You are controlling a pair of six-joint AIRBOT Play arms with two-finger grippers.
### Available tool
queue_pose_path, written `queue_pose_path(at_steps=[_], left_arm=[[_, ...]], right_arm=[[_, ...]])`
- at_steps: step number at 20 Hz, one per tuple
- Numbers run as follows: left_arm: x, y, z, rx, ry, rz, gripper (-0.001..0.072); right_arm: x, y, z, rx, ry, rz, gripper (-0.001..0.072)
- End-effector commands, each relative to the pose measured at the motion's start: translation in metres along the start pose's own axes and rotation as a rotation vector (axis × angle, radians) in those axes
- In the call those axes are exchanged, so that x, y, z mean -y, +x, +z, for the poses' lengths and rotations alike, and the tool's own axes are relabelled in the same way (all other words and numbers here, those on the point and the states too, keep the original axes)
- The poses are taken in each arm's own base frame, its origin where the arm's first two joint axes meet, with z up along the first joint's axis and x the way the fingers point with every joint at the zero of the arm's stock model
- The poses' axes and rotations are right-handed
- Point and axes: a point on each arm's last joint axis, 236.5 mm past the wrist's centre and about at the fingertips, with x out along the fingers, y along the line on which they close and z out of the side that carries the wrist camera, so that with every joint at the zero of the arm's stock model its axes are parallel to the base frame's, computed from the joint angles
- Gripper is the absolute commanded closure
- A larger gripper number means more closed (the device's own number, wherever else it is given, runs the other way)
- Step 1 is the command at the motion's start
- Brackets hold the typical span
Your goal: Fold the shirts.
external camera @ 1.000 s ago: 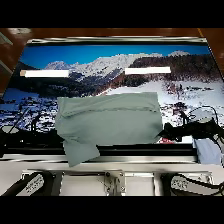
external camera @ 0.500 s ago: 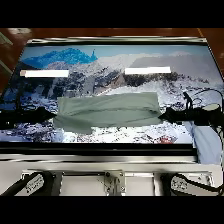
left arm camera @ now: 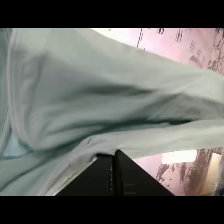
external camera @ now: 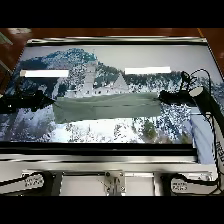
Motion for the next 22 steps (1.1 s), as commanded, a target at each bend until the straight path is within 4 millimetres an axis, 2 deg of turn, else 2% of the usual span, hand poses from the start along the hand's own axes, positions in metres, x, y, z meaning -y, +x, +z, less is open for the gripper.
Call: queue_pose_path(at_steps=[1,5,6,7,8,9,12,14,17,19,22], left_arm=[[-0.014,0.020,0.015,-0.012,-0.063,-0.017,0.0671],[-0.031,0.049,0.004,-0.068,-0.111,-0.011,0.0667],[-0.034,0.055,0.002,-0.076,-0.118,-0.007,0.0612],[-0.035,0.060,0.002,-0.075,-0.124,-0.008,0.0416],[-0.034,0.061,0.004,-0.068,-0.130,-0.014,0.0234],[-0.032,0.060,0.007,-0.060,-0.112,-0.023,0.0201],[-0.019,0.049,0.019,-0.050,-0.080,-0.046,0.0201],[-0.002,0.040,0.027,-0.060,-0.043,-0.082,0.0202],[0.031,0.029,0.028,-0.096,0.023,-0.164,0.0202],[0.045,0.023,0.025,-0.114,0.057,-0.185,0.0202],[0.067,0.021,0.020,-0.116,0.099,-0.204,0.0202]], right_arm=[[0.002,0.025,0.012,0.016,0.010,-0.018,0.0645],[0.004,0.049,0.006,-0.002,0.047,-0.015,0.0644],[0.006,0.052,0.003,-0.011,0.054,-0.016,0.0623],[0.006,0.053,0.002,-0.014,0.057,-0.016,0.0540],[0.005,0.053,0.003,-0.012,0.060,-0.014,0.0267],[0.005,0.052,0.003,-0.009,0.062,-0.012,0.0088],[0.016,0.036,0.006,-0.017,0.048,-0.031,0.0076],[0.030,0.029,0.006,-0.023,0.135,-0.025,0.0075],[0.038,0.034,-0.015,-0.116,0.219,0.016,0.0075],[0.030,0.045,-0.029,-0.171,0.246,0.069,0.0075],[0.007,0.063,-0.031,-0.174,0.294,0.169,0.0076]])
